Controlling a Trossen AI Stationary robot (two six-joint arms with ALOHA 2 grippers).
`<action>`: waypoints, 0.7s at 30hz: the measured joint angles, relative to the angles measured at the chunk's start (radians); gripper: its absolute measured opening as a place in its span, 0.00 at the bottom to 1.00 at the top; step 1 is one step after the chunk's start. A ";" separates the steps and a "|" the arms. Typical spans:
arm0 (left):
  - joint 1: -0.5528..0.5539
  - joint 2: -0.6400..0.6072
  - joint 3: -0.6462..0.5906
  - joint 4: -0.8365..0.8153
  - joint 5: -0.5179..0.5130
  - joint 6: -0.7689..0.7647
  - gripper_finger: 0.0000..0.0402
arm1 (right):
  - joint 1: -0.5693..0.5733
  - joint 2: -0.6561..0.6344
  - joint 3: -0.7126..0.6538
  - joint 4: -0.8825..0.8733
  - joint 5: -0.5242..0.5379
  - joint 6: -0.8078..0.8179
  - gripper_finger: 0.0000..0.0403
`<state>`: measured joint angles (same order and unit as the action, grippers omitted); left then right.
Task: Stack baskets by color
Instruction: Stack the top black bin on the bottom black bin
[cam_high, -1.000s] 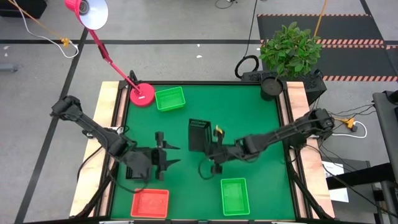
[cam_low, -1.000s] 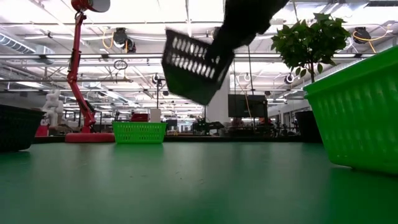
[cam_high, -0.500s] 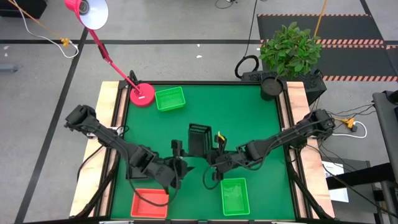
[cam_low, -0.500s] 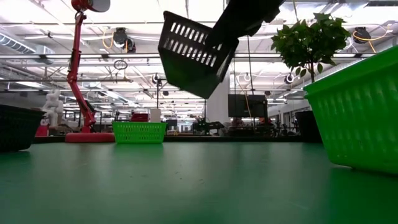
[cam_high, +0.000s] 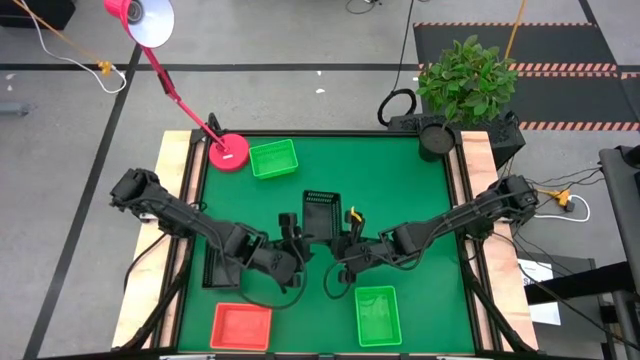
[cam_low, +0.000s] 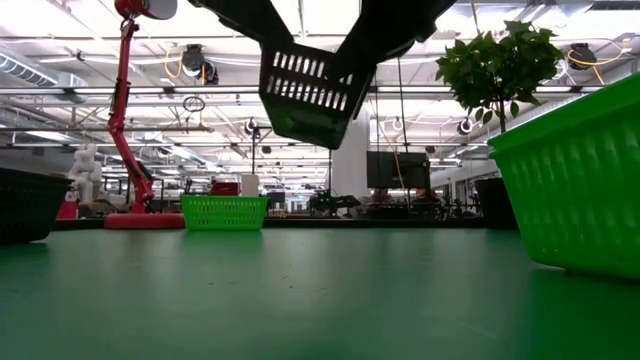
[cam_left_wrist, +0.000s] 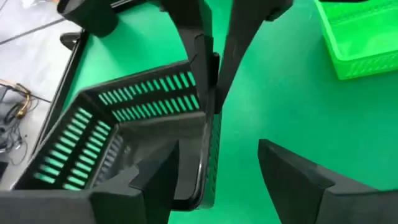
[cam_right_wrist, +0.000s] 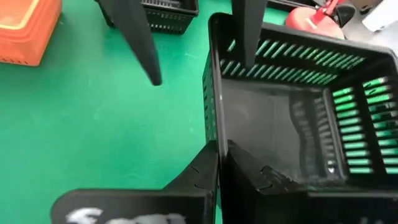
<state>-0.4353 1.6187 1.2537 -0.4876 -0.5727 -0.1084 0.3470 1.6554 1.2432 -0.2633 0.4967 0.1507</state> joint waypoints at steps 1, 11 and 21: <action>0.000 0.000 0.000 -0.005 0.001 0.001 0.52 | 0.000 0.000 0.000 0.004 0.000 -0.007 0.04; 0.009 0.000 0.000 -0.037 0.004 -0.001 0.27 | 0.001 0.000 0.000 0.013 -0.004 -0.028 0.04; 0.028 0.075 -0.001 0.024 0.021 0.082 0.41 | 0.000 0.002 -0.001 0.028 -0.052 -0.052 0.04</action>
<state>-0.4076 1.6940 1.2523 -0.4640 -0.5519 -0.0268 0.3470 1.6569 1.2427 -0.2351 0.4442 0.0990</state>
